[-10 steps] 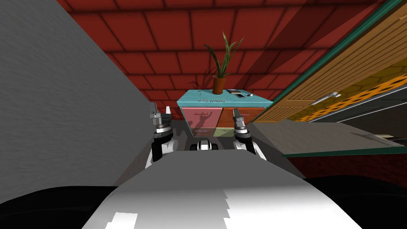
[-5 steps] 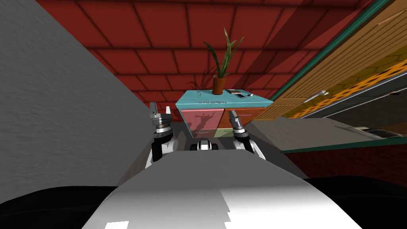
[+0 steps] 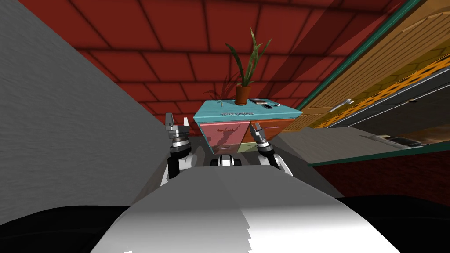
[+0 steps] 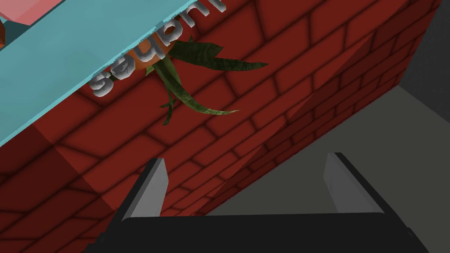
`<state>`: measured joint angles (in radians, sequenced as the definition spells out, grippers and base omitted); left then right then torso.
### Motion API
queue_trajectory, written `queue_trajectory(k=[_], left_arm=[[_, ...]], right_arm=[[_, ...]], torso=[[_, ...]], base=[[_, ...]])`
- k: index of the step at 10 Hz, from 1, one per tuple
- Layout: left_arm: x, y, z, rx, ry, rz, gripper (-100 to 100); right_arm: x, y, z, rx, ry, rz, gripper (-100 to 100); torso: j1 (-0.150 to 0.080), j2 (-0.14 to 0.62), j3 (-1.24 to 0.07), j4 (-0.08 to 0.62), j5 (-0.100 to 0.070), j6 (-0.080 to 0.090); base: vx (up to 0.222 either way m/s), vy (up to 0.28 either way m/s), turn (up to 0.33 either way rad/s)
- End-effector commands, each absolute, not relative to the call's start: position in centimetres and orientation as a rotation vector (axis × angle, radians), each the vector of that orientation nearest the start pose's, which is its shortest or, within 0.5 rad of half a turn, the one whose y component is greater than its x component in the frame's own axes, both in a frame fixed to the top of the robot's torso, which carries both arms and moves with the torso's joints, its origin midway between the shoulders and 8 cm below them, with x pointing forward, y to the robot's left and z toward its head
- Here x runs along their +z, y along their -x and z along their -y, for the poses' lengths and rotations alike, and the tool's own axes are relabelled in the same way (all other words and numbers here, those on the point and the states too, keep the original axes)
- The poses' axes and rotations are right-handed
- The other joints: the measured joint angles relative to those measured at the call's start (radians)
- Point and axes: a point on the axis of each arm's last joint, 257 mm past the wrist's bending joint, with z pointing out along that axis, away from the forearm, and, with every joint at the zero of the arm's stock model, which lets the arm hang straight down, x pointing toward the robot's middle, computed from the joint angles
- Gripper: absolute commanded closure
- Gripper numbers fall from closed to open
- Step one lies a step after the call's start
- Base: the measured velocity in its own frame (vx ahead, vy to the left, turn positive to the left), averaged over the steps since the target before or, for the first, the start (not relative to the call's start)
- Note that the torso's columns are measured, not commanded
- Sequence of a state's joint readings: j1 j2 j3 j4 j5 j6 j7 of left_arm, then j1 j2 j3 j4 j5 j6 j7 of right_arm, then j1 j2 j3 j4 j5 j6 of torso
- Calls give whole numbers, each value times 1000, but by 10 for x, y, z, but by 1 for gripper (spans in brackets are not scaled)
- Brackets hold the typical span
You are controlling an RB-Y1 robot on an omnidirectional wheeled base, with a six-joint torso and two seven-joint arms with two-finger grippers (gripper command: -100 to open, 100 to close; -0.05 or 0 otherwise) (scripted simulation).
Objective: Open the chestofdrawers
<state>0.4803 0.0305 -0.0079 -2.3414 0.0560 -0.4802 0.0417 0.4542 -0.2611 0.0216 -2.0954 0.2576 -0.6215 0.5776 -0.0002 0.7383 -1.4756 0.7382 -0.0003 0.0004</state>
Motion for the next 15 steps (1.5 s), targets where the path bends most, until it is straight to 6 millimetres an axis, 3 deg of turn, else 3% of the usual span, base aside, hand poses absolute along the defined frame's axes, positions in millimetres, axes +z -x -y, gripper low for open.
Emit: queue_trajectory(k=[1,6,9,14,15], left_arm=[[54,-335,-275,-1409,638,-552,0],[54,-335,-275,-1409,638,-552,0],[54,-335,-275,-1409,638,-552,0],[54,-335,-275,-1409,638,-552,0],[54,-335,-275,-1409,638,-552,0]], right_arm=[[-53,-370,216,551,87,-1017,-100],[-64,-375,213,429,176,-1025,-100],[-84,-384,207,308,290,-1048,-100],[-94,-388,204,183,385,-1042,-100],[-105,-393,201,136,437,-1049,-100]], torso=[[1,-1,-1,0,1,-1],[1,0,-1,0,0,-1],[2,-1,-1,0,1,-1],[0,0,0,0,0,0],[-1,0,0,0,0,-1]], base=[[56,114,-176],[42,62,-68],[50,98,-151],[26,64,-65],[23,71,-135]])
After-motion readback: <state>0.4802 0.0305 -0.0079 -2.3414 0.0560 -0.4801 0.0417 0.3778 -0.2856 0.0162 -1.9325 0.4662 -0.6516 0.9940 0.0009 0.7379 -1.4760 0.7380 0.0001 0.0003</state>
